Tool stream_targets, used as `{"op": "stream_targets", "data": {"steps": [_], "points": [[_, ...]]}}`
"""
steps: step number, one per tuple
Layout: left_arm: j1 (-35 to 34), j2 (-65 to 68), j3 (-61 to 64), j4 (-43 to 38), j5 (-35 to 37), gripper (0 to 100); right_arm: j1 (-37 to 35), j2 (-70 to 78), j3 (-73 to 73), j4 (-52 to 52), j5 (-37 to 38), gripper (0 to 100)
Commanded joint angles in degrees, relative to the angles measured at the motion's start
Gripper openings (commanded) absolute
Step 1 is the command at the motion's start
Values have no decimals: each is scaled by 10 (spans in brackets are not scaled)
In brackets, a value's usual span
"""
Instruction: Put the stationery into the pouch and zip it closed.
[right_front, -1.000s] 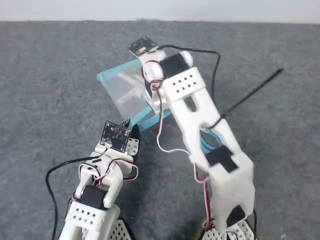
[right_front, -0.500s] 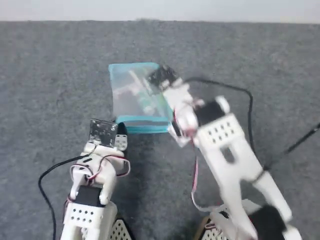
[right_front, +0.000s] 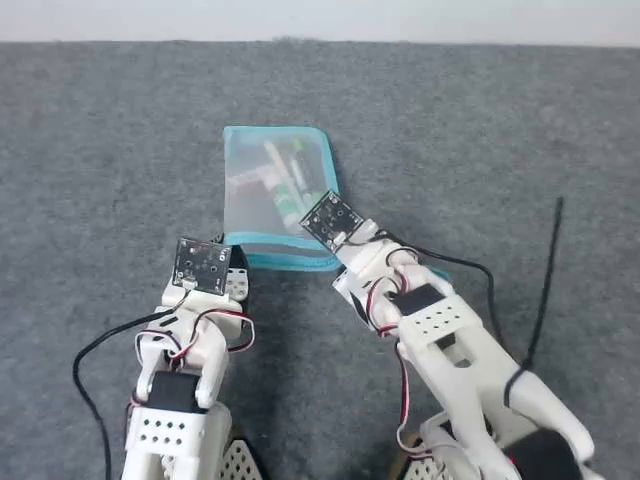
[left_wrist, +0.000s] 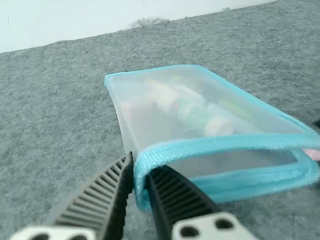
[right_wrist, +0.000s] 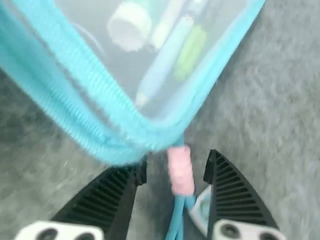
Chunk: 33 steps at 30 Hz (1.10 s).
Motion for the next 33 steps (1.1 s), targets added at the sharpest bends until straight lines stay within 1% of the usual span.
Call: {"op": "stream_targets", "data": {"steps": [1, 6, 8, 10, 13, 14, 15, 16, 18, 21, 23, 24, 25, 26, 28, 30, 31, 32, 33], "points": [[-4, -11, -40, -11, 13, 11, 5, 45, -2, -113, 12, 202], [-4, -11, -40, -11, 14, 11, 7, 131, -20, -214, 12, 202], [8, -11, -39, -9, 14, 11, 7, 161, -39, -242, 12, 198], [23, -10, -33, -9, 14, 11, 7, 184, -58, -251, 12, 158], [38, -10, -28, -10, 14, 11, 7, 191, -84, -247, 15, 29], [41, -10, -27, -10, 14, 11, 11, 185, -85, -247, 16, 0], [43, -10, -27, -10, 14, 11, 18, 173, -85, -242, 17, 14], [39, -11, -28, -11, 13, 11, 24, 155, -87, -220, 17, 20], [18, -11, -39, -13, 12, 11, 41, 97, -98, -137, 17, 6], [-58, -11, -67, -15, 16, 11, 54, -35, -128, 44, 17, 6], [-87, -10, -66, -26, 17, 11, 50, -124, -138, 140, 17, 6], [-84, -9, -60, -32, 17, 11, 41, -164, -134, 165, 15, 6], [-67, -9, -50, -33, 17, 11, 32, -194, -127, 184, 14, 6], [-30, -10, -38, -33, 17, 11, 25, -218, -112, 190, 16, 6], [65, -10, -11, -33, 11, 11, 6, -241, -79, 179, 17, 6], [138, -10, 0, -30, -10, 11, 0, -241, -53, 163, 17, 6], [141, -11, -3, -26, -25, 11, 0, -239, -44, 160, 17, 6], [120, -11, -16, -19, -38, 11, 2, -238, -38, 160, 17, 6], [82, -11, -33, -11, -43, 11, 7, -238, -32, 162, 17, 6]]}}
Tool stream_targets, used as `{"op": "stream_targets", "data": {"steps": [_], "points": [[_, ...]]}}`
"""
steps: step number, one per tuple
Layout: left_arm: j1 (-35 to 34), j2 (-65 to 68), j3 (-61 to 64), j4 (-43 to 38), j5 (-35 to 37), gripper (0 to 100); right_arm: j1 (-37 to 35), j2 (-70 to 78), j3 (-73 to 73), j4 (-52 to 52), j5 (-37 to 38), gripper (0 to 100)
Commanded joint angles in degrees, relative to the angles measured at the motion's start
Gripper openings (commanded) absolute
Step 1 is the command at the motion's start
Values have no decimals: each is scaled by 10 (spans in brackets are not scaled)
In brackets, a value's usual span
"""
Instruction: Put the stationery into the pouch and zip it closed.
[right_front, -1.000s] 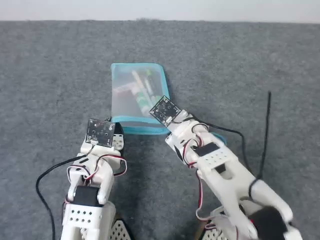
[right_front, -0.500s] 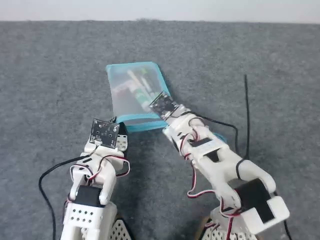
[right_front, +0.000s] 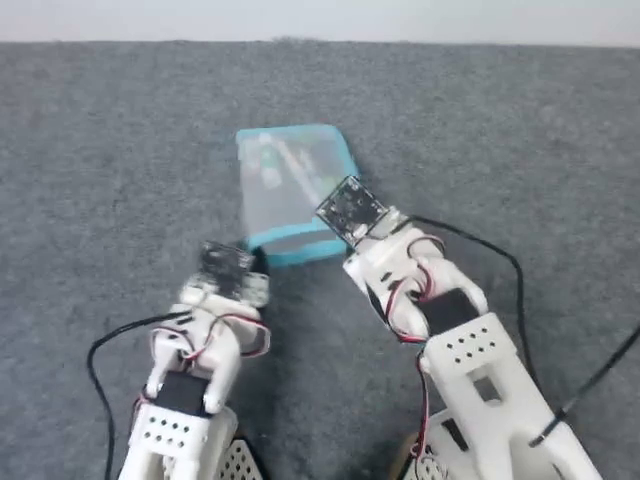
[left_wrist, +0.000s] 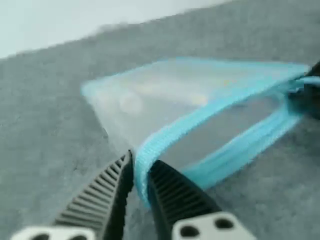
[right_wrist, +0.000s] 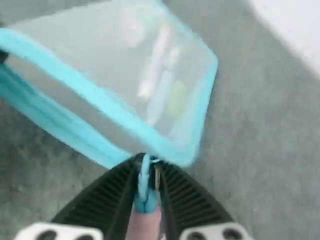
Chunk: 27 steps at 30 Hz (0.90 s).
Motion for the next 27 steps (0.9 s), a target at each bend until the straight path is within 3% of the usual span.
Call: {"op": "stream_targets", "data": {"steps": [1, 3, 4, 10, 14, 21, 27], "points": [[-58, -11, -51, 4, -33, 11, -5, -30, 8, -6, 8, 6], [-142, -10, -59, -3, 2, 11, 4, -30, 24, -11, 8, 6], [-150, -8, -58, -9, 22, 11, 7, -30, 30, -11, 8, 6], [-63, -10, -29, -10, -4, 11, 8, -30, 42, -6, 4, 6], [-53, -10, -24, -9, -7, 11, 9, -34, 54, -5, 8, 10], [-54, -10, -25, -10, -7, 11, -4, -29, 91, -27, 7, 245], [-52, -10, -26, -9, -7, 11, -3, -29, 87, 19, -19, 247]]}}
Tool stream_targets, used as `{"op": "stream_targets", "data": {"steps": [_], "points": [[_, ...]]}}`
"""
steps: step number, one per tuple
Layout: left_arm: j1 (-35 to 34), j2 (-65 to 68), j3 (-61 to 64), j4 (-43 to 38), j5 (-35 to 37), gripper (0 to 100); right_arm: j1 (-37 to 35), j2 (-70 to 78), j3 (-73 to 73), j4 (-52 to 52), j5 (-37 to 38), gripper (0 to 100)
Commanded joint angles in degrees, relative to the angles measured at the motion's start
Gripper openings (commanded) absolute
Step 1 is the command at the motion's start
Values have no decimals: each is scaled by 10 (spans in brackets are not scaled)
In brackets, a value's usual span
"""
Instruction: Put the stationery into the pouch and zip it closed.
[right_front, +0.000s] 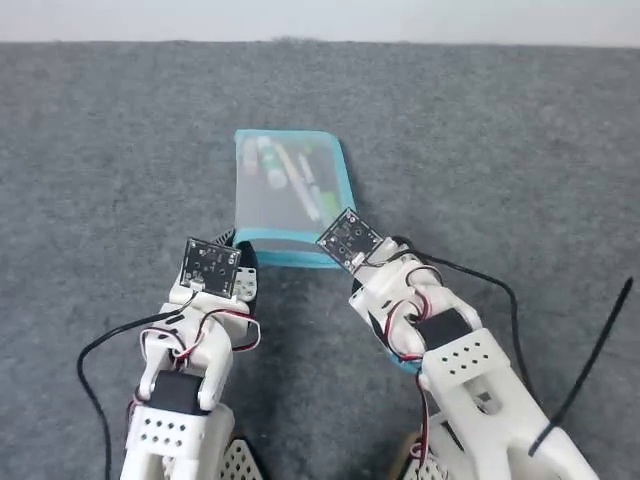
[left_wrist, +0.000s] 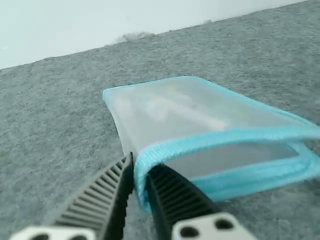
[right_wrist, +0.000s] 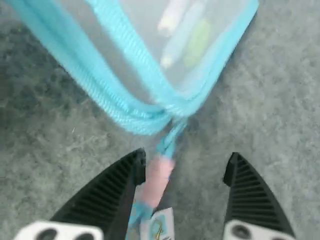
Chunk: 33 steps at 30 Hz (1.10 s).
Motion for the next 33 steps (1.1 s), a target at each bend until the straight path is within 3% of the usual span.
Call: {"op": "stream_targets", "data": {"steps": [1, 7, 17, 24, 26, 30, 33], "points": [[7, -10, -9, -13, -9, 11, -4, -18, -27, 34, -35, 247], [4, -10, -10, -12, -9, 11, -1, 7, -87, 48, -56, 247], [4, -10, -8, -12, -10, 11, 0, 273, -229, 44, -80, 246], [4, -10, -8, -12, -10, 11, 38, 346, -277, 44, -82, 241], [6, -10, -8, -12, -10, 11, 46, 345, -278, 46, -82, 194], [6, -10, -8, -12, -11, 11, 55, 305, -275, 51, -83, 0], [6, -10, -8, -12, -11, 11, 53, 245, -267, 100, -78, 5]]}}
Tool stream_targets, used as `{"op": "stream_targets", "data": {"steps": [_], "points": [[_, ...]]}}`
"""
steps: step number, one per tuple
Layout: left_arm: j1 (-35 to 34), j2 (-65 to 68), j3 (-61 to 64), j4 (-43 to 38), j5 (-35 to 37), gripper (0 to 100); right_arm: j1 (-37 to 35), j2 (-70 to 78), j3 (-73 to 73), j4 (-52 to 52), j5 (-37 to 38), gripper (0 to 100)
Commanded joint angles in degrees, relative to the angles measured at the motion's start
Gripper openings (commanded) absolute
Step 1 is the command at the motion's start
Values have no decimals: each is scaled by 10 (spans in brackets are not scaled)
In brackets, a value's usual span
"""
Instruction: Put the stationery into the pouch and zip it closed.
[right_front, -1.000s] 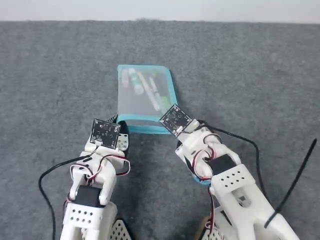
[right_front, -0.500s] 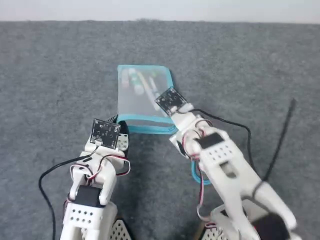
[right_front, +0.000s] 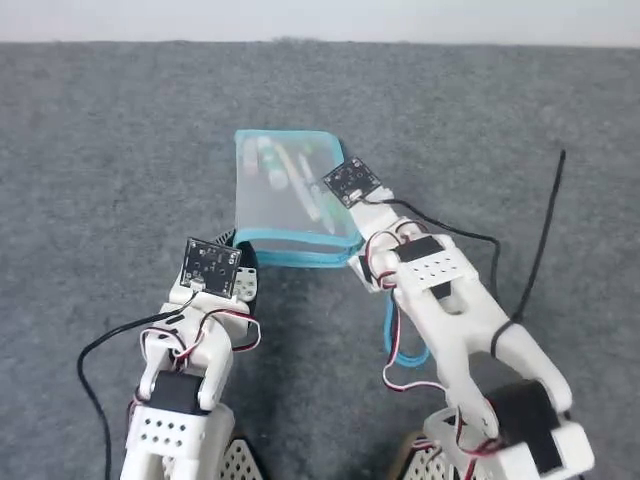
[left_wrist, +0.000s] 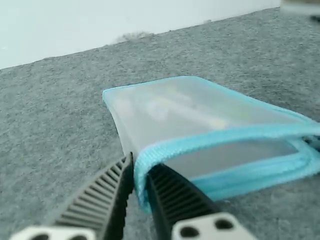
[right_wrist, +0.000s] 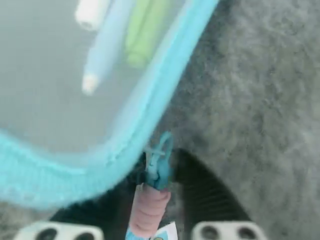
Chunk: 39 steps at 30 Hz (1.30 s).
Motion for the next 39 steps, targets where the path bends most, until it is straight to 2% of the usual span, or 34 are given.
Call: {"op": "stream_targets", "data": {"steps": [1, 6, 12, 17, 29, 32, 34, 37, 39], "points": [[7, -10, -8, -12, -11, 11, 3, -100, -17, 55, -3, 6], [7, -8, -8, -12, -12, 11, -34, -236, -21, 143, -2, 5], [7, -7, -12, -12, -13, 10, -136, -333, -41, 218, 15, 5], [7, -6, -12, -12, -13, 10, -210, -343, -94, 260, 41, 5], [28, -5, -7, -6, -13, 9, -354, -347, -146, 262, 71, 5], [28, -5, -9, -2, -13, 9, -363, -337, -132, 264, 71, 7], [28, -5, -9, -1, -13, 9, -362, -329, -125, 280, 71, 57], [27, -5, -9, -1, -12, 9, -362, -327, -104, 312, 73, 232], [27, -5, -10, 0, -12, 9, -362, -332, -89, 335, 102, 336]]}}
